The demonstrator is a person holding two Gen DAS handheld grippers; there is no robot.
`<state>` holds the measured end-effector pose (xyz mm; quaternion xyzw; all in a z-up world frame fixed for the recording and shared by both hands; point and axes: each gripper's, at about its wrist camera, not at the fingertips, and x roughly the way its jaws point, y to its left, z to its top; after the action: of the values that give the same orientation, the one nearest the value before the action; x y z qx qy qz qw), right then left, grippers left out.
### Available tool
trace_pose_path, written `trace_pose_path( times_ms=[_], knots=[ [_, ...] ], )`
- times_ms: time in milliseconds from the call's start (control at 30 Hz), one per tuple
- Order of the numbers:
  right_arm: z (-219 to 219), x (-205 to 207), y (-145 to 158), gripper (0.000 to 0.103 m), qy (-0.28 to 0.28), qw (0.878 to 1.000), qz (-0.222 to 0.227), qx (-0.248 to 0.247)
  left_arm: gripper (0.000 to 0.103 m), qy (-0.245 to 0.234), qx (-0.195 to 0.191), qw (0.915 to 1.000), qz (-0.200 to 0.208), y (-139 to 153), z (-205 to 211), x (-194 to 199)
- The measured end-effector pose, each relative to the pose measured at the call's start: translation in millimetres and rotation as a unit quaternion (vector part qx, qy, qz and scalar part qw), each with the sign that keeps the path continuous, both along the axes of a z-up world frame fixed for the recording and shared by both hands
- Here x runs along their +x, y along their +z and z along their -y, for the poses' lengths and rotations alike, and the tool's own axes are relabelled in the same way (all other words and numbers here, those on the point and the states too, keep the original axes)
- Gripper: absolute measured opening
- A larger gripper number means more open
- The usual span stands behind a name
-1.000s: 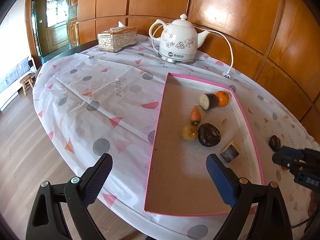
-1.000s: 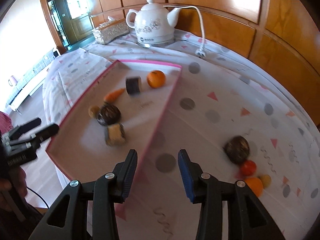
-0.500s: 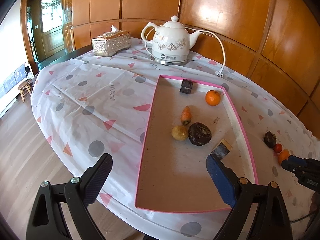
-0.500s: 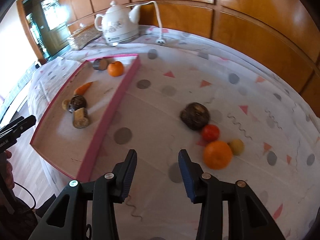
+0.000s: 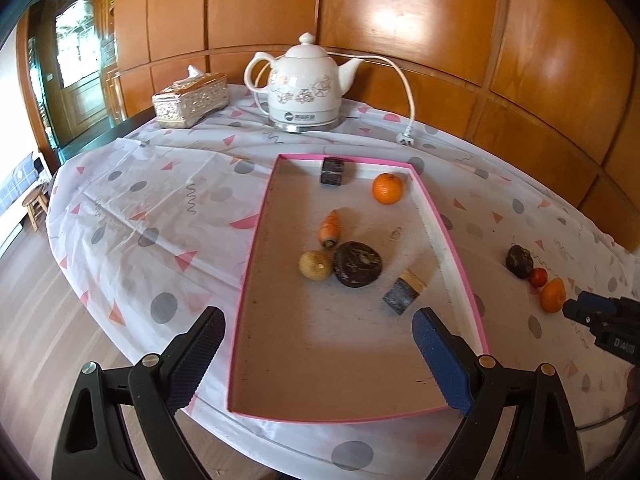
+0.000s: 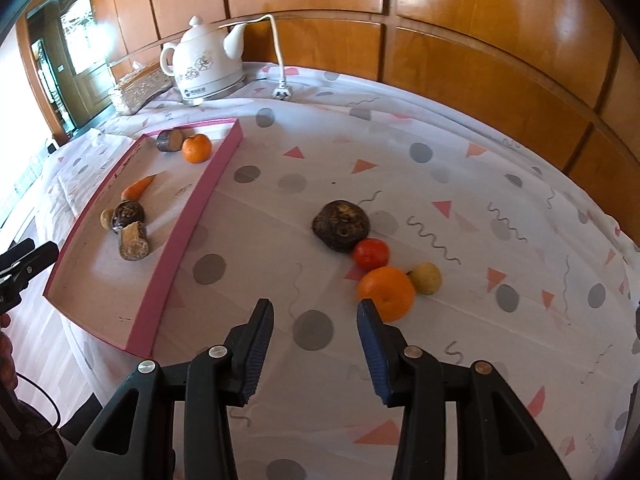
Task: Organize fruits
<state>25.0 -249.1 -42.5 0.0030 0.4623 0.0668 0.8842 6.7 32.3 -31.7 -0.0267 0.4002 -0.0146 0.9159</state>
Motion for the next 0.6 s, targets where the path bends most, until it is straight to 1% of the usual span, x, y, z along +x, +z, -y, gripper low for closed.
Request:
trace_pose_path(
  times_ms=[300, 600],
  knots=[
    [27, -5, 7, 0.044, -0.027, 1.0, 0.006, -0.012, 0.095, -0.047, 0.017, 0.9988, 0.002, 3, 31, 1],
    [67, -9, 12, 0.044, -0.064, 0.998, 0.005, -0.027, 0.095, -0.104, 0.043, 0.9937, 0.003, 4, 71, 2]
  ],
)
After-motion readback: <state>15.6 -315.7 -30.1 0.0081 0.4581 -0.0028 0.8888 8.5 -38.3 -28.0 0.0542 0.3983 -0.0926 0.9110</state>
